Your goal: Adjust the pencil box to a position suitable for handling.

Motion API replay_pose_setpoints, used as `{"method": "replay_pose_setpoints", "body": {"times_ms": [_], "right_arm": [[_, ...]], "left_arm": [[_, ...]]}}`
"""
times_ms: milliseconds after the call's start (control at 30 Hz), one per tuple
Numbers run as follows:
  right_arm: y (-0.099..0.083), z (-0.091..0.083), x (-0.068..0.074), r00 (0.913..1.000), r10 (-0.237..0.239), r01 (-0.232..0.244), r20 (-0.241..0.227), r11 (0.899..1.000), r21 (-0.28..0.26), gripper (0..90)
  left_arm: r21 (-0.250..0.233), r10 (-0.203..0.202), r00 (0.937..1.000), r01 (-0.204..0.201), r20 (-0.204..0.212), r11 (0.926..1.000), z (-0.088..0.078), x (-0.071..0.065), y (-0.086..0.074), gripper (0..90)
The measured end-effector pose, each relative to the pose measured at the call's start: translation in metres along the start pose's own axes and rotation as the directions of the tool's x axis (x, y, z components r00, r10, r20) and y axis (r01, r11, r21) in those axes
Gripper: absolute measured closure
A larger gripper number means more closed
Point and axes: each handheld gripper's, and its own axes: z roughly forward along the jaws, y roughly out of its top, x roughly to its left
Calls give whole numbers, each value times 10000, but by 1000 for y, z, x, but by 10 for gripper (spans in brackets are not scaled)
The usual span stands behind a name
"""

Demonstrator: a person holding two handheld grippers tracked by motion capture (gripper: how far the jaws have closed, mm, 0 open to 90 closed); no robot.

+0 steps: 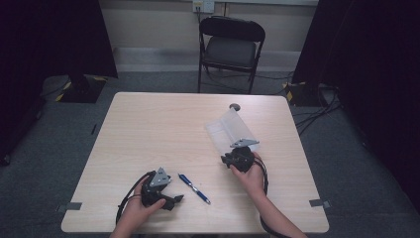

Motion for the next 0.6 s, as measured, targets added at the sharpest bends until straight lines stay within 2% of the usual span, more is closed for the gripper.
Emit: {"method": "replay_pose_setpoints", "body": {"times_ms": [167,300,433,500,600], "right_arm": [[-1,3,1,9998,160,-162,90,9997,185,794],[-2,6,3,9999,92,-96,130,9993,372,826],[-3,6,4,9995,139,-148,268,9994,311,854],[-3,5,4,9984,-86,64,562,9992,407,885],[-3,3,5,9974,-396,368,606,9983,458,896]], "left_arm": [[2,14,10000,-14,-5,10000,0,0,0,143],[-2,-20,10000,20,5,10000,0,0,0,143],[-4,-18,10000,18,3,10000,0,0,0,143],[-5,-40,10000,40,9,10000,0,0,0,143],[-8,-48,10000,48,10,10000,0,0,0,143]]}}
